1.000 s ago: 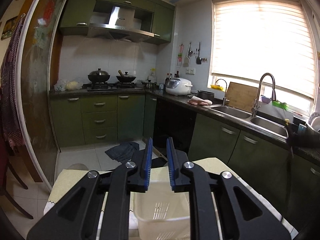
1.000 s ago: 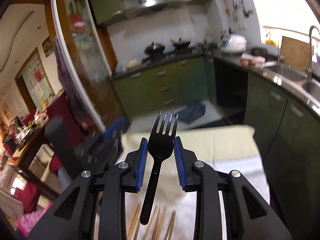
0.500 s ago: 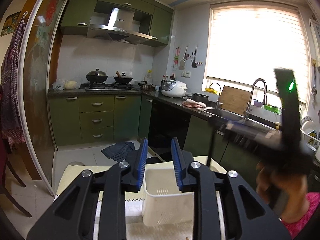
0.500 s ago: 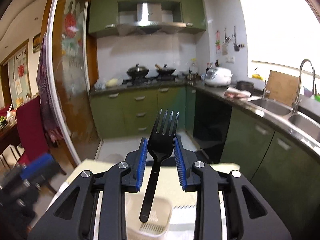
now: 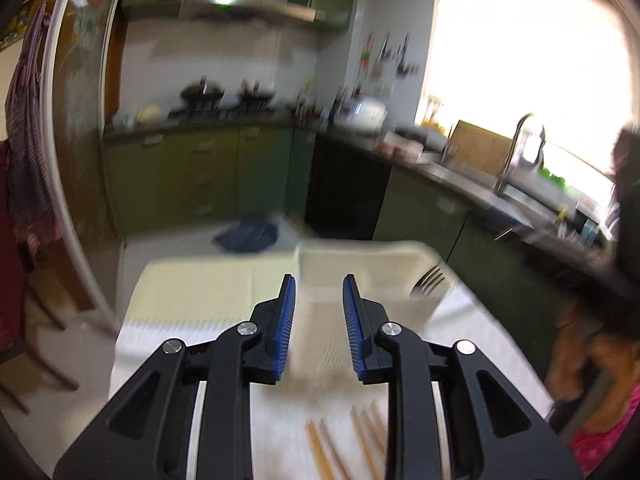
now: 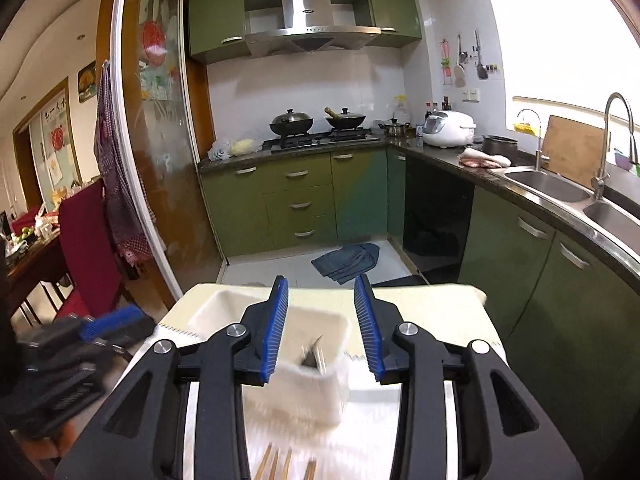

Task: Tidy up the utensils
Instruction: 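Bring both open tools back down to the wooden chopsticks, then close the left tool on one chopstick while the right tool grasps another chopstick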

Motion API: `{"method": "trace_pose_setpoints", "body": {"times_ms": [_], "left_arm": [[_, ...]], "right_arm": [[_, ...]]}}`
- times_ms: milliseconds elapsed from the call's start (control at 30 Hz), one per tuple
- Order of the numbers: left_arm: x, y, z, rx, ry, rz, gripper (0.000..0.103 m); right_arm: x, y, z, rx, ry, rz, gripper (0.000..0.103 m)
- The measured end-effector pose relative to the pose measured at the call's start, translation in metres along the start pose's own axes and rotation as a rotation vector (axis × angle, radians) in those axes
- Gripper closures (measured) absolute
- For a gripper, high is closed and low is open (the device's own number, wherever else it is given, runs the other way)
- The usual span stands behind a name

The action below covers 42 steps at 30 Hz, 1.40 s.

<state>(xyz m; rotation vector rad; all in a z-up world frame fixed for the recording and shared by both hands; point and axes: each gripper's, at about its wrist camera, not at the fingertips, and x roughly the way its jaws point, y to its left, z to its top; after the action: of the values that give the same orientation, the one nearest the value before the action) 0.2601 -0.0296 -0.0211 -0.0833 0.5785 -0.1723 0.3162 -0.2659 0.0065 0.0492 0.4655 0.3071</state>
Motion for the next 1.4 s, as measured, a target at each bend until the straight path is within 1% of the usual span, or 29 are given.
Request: {"method": "trace_pose_setpoints", "body": {"times_ms": [33, 67, 100, 167, 200, 233, 267, 333, 367, 433, 533, 733, 833, 867, 967, 1033, 1100, 1133, 1233, 1267, 1333, 1400], "left_arm": [[0.002, 0.000, -0.007, 0.002, 0.056, 0.023, 0.079], [0.006, -0.001, -0.016, 0.009, 0.125, 0.048, 0.079], [0.013, -0.001, -0.024, 0.010, 0.201, 0.053, 0.079], [0.023, 0.001, -0.041, -0.005, 0.326, 0.049, 0.079], [0.032, 0.001, -0.053, -0.012, 0.416, 0.050, 0.079], [0.038, 0.002, -0.062, -0.021, 0.474, 0.045, 0.079], [0.042, 0.003, -0.069, -0.029, 0.520, 0.053, 0.080], [0.050, 0.000, -0.086, -0.026, 0.585, 0.063, 0.079], [0.051, -0.002, -0.091, -0.020, 0.604, 0.068, 0.080], [0.055, -0.002, -0.101, -0.012, 0.634, 0.081, 0.080], [0.066, -0.005, -0.110, -0.023, 0.685, 0.089, 0.079], [0.081, -0.003, -0.123, -0.028, 0.748, 0.115, 0.080], [0.086, -0.005, -0.125, -0.021, 0.759, 0.119, 0.079], [0.087, -0.006, -0.127, -0.021, 0.762, 0.120, 0.079], [0.093, -0.009, -0.129, -0.004, 0.778, 0.129, 0.079], [0.096, -0.016, -0.131, 0.027, 0.779, 0.141, 0.079], [0.099, -0.022, -0.132, 0.046, 0.784, 0.138, 0.079], [0.101, -0.024, -0.133, 0.050, 0.787, 0.139, 0.079], [0.099, -0.022, -0.135, 0.074, 0.795, 0.149, 0.086], [0.097, -0.019, -0.135, 0.087, 0.795, 0.153, 0.088], [0.095, -0.016, -0.136, 0.118, 0.794, 0.164, 0.091], [0.094, -0.013, -0.137, 0.141, 0.790, 0.169, 0.091]], "right_arm": [[-0.011, -0.003, -0.003, -0.002, 0.012, -0.005, 0.068], [-0.021, -0.006, -0.008, -0.015, 0.052, -0.016, 0.067], [-0.027, -0.007, -0.013, -0.027, 0.089, -0.017, 0.067], [-0.035, -0.012, -0.026, -0.049, 0.185, -0.013, 0.067], [-0.038, -0.015, -0.032, -0.060, 0.228, -0.014, 0.067], [-0.040, -0.020, -0.040, -0.069, 0.272, -0.014, 0.067], [-0.041, -0.023, -0.047, -0.074, 0.307, -0.017, 0.067], [-0.045, -0.033, -0.064, -0.085, 0.359, -0.032, 0.067], [-0.046, -0.035, -0.072, -0.085, 0.372, -0.037, 0.067], [-0.045, -0.044, -0.084, -0.073, 0.406, -0.041, 0.067], [-0.044, -0.058, -0.102, -0.041, 0.444, -0.021, 0.067], [-0.038, -0.061, -0.112, -0.029, 0.485, 0.016, 0.067], [-0.033, -0.054, -0.107, -0.028, 0.489, 0.024, 0.066], [-0.032, -0.053, -0.108, -0.028, 0.490, 0.029, 0.063], [-0.028, -0.046, -0.113, -0.044, 0.510, 0.036, 0.062], [-0.019, -0.035, -0.122, -0.070, 0.553, 0.054, 0.062], [-0.008, -0.025, -0.132, -0.090, 0.601, 0.069, 0.062], [-0.001, -0.021, -0.138, -0.097, 0.629, 0.072, 0.063], [0.016, -0.013, -0.150, -0.116, 0.688, 0.067, 0.077], [0.024, -0.010, -0.154, -0.117, 0.712, 0.073, 0.078], [0.032, -0.005, -0.160, -0.113, 0.737, 0.088, 0.082], [0.042, -0.001, -0.165, -0.104, 0.773, 0.098, 0.082]]}}
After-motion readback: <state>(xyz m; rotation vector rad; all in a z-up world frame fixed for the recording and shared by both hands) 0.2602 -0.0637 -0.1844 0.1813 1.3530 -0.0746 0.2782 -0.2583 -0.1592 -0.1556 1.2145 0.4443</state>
